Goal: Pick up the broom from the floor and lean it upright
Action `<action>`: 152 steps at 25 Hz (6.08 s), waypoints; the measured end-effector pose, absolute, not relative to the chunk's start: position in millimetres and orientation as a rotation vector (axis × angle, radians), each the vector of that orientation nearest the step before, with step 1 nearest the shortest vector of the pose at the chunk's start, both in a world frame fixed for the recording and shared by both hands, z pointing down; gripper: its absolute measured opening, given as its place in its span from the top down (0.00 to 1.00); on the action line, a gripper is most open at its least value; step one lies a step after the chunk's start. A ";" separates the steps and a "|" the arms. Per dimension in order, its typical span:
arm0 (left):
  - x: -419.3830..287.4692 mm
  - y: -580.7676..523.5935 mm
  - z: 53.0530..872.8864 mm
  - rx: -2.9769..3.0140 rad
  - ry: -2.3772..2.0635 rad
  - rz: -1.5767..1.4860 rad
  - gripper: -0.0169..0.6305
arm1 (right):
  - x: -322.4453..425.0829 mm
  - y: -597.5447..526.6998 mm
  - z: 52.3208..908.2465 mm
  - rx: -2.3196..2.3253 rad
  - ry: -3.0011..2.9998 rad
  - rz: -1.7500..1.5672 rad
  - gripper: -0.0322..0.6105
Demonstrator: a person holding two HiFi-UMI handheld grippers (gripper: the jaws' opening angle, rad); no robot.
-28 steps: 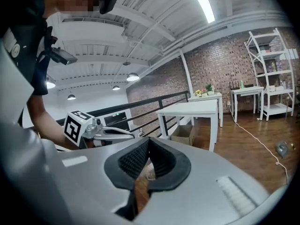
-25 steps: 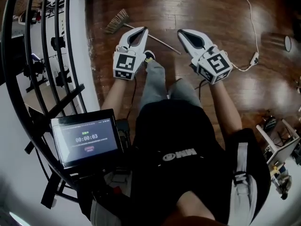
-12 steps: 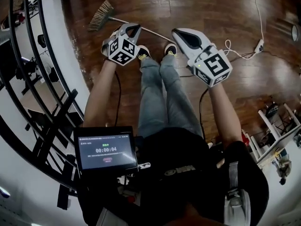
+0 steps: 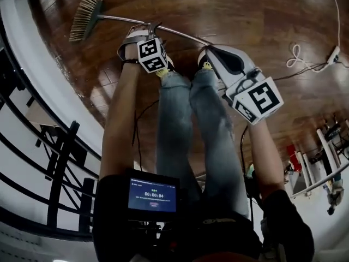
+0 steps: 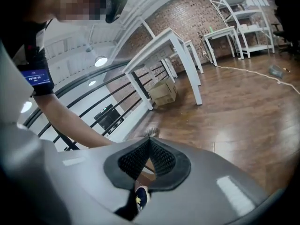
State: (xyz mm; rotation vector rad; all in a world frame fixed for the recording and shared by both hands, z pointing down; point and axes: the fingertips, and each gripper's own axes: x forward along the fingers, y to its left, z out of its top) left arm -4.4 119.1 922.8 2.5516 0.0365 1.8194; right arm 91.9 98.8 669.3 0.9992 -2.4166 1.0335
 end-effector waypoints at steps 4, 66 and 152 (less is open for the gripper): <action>13.1 135.7 1015.6 2.553 0.153 1.967 0.44 | 107.1 115.7 736.8 1.015 -2.382 1.079 0.94; -94.1 -231.4 590.9 2.175 -1.277 0.672 0.82 | -107.1 -263.1 463.2 0.593 -2.801 0.544 0.82; -96.9 163.7 82.5 2.586 -1.537 -0.031 0.94 | -65.8 186.0 92.9 0.683 -3.060 0.257 0.95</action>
